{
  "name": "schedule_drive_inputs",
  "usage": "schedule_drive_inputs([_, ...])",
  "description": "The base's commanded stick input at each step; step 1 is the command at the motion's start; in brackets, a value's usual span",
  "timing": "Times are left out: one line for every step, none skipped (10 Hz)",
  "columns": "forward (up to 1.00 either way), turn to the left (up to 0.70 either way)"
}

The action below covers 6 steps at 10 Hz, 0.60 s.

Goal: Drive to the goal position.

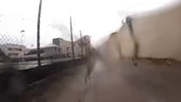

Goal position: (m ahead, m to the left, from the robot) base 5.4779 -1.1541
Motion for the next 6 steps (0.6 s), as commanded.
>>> schedule_drive_inputs([0.5,0.02])
schedule_drive_inputs([0.5,0.02])
schedule_drive_inputs([0.5,0.02])
schedule_drive_inputs([0.5,0.02])
schedule_drive_inputs([0.5,0.03])
schedule_drive_inputs([0.5,0.03])
